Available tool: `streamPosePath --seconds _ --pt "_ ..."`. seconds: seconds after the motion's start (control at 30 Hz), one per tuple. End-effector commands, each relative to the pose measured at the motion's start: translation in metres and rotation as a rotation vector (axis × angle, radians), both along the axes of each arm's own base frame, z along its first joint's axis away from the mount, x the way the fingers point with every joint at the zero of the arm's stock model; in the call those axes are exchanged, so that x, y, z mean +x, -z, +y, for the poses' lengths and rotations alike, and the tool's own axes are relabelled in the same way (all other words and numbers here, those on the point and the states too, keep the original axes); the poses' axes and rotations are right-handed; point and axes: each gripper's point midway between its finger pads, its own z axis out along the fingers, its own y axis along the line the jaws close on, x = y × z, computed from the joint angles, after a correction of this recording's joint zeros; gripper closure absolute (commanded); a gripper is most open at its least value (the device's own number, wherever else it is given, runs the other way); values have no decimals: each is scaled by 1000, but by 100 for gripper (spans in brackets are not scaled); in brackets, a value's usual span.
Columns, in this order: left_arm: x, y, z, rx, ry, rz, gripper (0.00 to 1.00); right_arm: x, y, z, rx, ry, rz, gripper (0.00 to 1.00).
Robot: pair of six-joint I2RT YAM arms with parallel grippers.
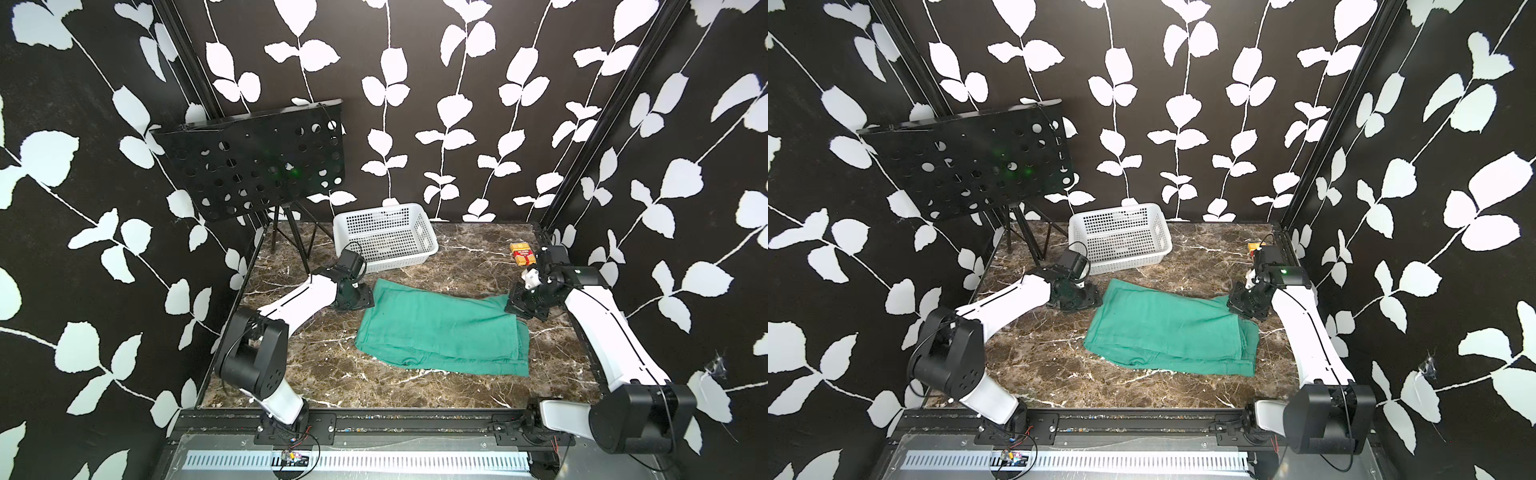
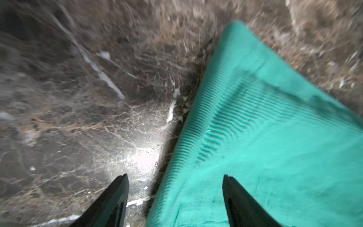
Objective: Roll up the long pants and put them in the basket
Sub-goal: Adjust the long pant at the center of the board.
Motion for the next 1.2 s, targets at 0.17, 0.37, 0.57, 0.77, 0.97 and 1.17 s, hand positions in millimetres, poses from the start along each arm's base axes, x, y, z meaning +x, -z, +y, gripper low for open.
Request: streamPosePath --seconds 0.17,0.37,0.57,0.77,0.97,1.17 --pt "-4 8 -31 -123 135 51 36 -17 8 -32 -117 64 27 100" --pt "-6 18 -48 -223 158 77 45 -20 14 -36 -125 71 41 100" --pt "-4 23 -58 -276 162 89 54 -21 18 -37 -127 73 48 100" --pt "-4 36 -51 -216 162 121 73 -21 15 -37 -127 76 41 100" --pt "-4 42 -43 -157 149 135 100 -18 13 -35 -115 68 31 100" --pt "-8 15 2 23 75 71 100 -13 12 -27 -62 64 27 100"
